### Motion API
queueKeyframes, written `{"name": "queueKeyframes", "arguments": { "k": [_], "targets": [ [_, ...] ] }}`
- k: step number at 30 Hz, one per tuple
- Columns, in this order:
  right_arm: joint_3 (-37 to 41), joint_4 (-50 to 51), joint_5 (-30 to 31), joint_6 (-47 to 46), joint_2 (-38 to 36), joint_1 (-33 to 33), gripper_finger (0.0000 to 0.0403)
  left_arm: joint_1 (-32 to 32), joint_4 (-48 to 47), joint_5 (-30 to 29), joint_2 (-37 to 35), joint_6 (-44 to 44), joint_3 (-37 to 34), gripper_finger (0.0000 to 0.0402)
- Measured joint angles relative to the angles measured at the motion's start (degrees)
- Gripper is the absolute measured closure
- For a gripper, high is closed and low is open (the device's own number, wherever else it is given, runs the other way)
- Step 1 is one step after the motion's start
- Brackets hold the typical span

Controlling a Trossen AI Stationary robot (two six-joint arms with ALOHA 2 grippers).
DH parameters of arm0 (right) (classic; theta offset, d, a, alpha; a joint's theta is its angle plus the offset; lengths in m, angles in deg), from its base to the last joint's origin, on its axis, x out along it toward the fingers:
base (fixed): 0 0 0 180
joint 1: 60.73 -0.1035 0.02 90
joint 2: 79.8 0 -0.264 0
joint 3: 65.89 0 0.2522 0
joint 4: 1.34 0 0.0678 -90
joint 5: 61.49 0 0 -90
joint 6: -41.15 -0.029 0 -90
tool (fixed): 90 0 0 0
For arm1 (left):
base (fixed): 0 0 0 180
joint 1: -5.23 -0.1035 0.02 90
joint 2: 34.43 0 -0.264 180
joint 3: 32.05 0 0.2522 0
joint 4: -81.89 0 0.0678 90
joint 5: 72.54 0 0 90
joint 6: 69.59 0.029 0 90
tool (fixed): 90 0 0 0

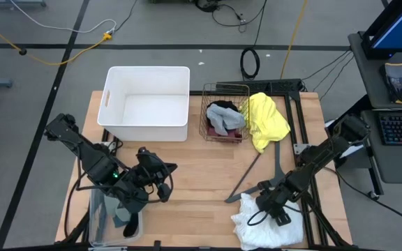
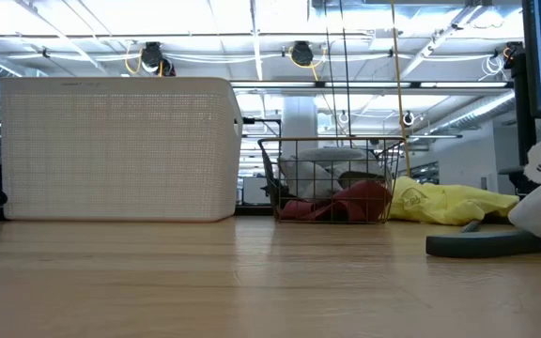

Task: Pick & Place Cloths
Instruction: Put the white cloth into the white bin

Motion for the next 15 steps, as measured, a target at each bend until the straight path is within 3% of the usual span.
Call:
{"name": "queueKeyframes", "arguments": {
  "k": [5,12,15],
  "targets": [
    [0.28,-0.08,0.27,-0.85,-0.99,0.00,0.0249,-0.98,0.00,0.06,0.00,1.48,0.00,0.0382],
    [0.45,1.05,0.54,-0.95,-4.22,0.06,0.0360,-2.28,0.02,0.13,0.00,1.02,0.00,0.0399],
    [0.56,1.49,0.70,-0.77,-6.87,0.08,0.0371,-2.69,0.06,0.48,0.00,-0.50,0.00,0.0389]
  ]
}}
